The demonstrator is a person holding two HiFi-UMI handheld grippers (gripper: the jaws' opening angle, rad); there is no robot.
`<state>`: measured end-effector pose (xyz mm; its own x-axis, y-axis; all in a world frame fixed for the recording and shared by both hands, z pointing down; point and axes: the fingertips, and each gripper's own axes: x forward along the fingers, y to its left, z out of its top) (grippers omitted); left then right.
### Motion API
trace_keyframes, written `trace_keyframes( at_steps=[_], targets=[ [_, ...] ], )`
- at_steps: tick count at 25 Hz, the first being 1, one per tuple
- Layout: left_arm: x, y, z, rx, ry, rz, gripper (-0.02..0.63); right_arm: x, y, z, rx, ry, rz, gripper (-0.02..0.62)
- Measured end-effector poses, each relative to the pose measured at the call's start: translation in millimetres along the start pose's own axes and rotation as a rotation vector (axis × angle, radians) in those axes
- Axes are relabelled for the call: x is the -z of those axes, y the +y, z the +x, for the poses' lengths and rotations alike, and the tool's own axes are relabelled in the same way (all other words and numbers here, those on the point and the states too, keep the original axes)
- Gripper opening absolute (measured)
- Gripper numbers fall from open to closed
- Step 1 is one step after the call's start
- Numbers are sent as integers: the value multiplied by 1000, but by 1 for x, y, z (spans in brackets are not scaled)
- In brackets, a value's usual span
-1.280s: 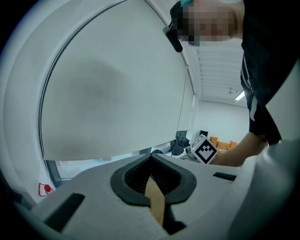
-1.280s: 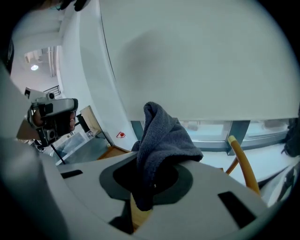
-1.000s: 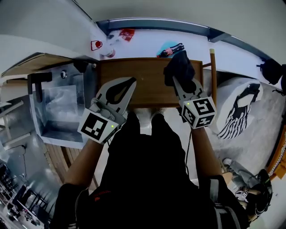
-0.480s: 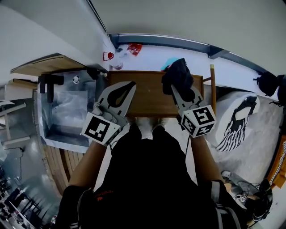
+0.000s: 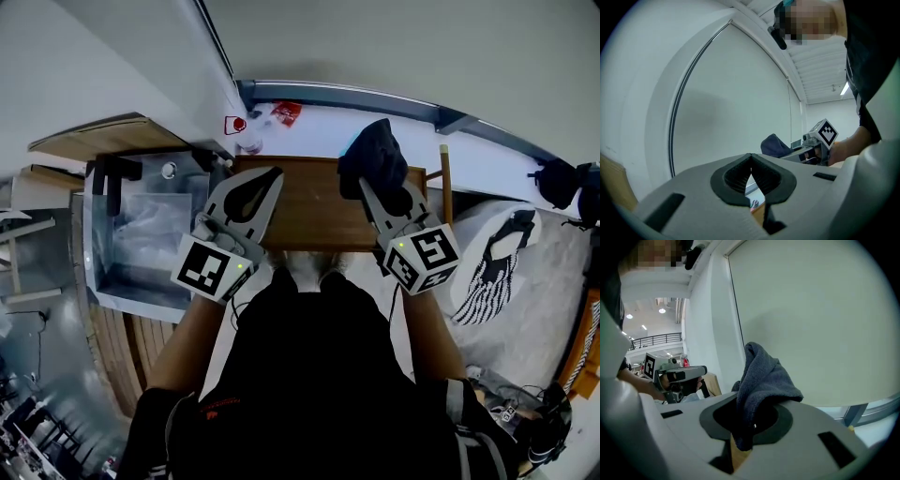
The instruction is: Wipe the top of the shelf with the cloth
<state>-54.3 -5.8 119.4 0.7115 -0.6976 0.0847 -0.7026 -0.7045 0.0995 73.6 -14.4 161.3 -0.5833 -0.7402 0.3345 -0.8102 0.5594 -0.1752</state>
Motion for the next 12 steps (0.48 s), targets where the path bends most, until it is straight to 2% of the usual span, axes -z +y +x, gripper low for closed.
trace_keyframes(
  at_steps=[12],
  targets=[
    [-12, 4, -2, 11, -32, 6, 18, -19, 11, -5, 2, -28, -16, 51]
  ],
)
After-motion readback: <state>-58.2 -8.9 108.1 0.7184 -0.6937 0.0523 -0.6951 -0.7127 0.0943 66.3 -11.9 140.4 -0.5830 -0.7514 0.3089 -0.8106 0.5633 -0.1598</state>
